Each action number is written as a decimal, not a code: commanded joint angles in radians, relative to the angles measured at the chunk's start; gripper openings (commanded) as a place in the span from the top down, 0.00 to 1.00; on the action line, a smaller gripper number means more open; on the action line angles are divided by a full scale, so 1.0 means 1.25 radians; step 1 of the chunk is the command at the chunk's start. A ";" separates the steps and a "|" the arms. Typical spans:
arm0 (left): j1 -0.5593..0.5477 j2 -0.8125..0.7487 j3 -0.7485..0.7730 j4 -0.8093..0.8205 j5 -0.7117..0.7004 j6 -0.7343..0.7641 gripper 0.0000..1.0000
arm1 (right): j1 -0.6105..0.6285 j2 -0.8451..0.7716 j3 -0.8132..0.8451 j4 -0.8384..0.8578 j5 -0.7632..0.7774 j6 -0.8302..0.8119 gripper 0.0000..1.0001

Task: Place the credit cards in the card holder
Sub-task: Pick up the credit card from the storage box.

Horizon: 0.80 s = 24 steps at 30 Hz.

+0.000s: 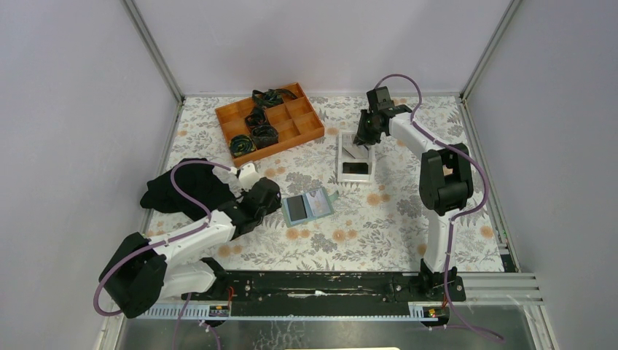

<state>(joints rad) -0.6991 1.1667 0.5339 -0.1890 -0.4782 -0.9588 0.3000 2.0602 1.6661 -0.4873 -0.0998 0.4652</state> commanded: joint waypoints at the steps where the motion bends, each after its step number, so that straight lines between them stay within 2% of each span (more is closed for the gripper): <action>1: 0.006 0.003 0.002 0.005 -0.005 0.001 0.57 | 0.006 -0.037 0.030 0.008 -0.027 0.014 0.74; 14: 0.006 0.008 0.004 0.011 -0.003 0.009 0.57 | 0.013 -0.038 0.065 -0.009 -0.019 0.012 0.76; 24: 0.006 0.009 0.004 0.018 0.005 0.005 0.57 | 0.012 -0.064 0.056 -0.044 0.045 -0.026 0.87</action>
<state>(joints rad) -0.6991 1.1736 0.5339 -0.1879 -0.4702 -0.9581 0.3050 2.0560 1.7039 -0.5034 -0.0814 0.4606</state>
